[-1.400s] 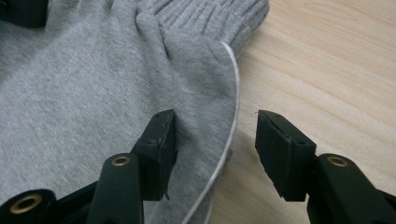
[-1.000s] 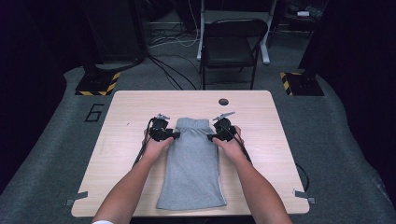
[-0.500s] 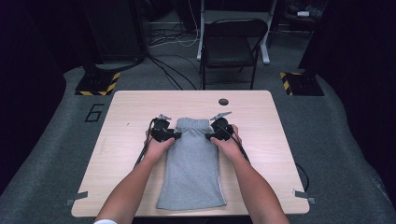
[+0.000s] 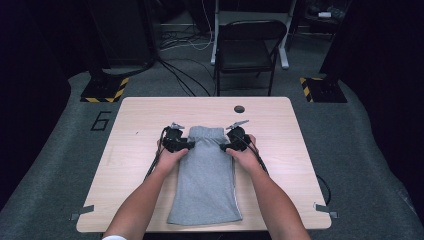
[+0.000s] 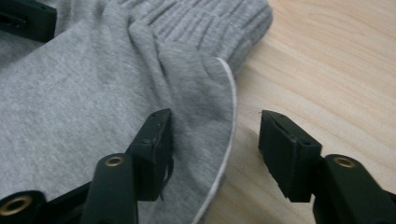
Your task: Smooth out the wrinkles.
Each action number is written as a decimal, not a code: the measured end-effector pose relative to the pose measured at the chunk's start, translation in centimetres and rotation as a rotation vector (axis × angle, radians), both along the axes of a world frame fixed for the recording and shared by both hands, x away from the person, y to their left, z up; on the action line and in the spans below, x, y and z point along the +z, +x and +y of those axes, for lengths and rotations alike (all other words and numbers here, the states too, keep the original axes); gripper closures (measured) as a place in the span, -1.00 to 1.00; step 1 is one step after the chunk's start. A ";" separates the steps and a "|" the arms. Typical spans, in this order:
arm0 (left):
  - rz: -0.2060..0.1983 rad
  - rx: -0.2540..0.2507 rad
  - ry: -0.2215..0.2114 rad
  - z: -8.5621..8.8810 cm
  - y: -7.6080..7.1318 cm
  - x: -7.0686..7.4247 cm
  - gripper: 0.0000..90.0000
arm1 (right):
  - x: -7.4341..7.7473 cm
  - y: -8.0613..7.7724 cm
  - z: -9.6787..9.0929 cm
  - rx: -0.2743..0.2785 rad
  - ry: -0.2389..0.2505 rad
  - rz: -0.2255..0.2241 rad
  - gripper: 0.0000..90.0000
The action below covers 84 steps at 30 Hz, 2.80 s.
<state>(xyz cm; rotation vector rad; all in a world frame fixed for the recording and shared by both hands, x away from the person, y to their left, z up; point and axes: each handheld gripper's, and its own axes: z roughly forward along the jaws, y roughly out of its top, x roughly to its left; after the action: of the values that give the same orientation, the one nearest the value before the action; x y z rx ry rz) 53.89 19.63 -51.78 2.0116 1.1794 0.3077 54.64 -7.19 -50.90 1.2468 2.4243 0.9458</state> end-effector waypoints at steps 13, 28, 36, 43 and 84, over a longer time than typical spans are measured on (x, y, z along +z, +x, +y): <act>-0.020 -0.037 0.030 -0.3 0.0 0.0 0.19 | -0.2 0.0 0.0 0.025 0.004 -0.011 0.03; 0.026 -0.035 0.001 -0.4 -0.2 0.1 0.71 | -0.1 -0.2 0.4 0.057 0.063 0.045 0.73; 0.008 -0.062 0.057 -0.3 -0.5 1.0 0.82 | 0.8 -0.6 0.8 0.051 0.034 0.036 0.81; -0.032 -0.068 0.021 0.1 -1.0 2.4 0.83 | 2.6 -1.3 0.3 0.081 0.040 -0.025 0.81; -0.111 -0.164 -0.068 1.1 -4.0 7.2 0.83 | 7.1 -4.7 -1.8 0.197 0.088 -0.234 0.80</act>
<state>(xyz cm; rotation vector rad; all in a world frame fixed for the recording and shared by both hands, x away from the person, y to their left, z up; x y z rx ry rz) 49.86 20.77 -44.55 1.9906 0.9380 0.2889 49.97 -8.97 -43.80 0.8768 2.3708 1.1922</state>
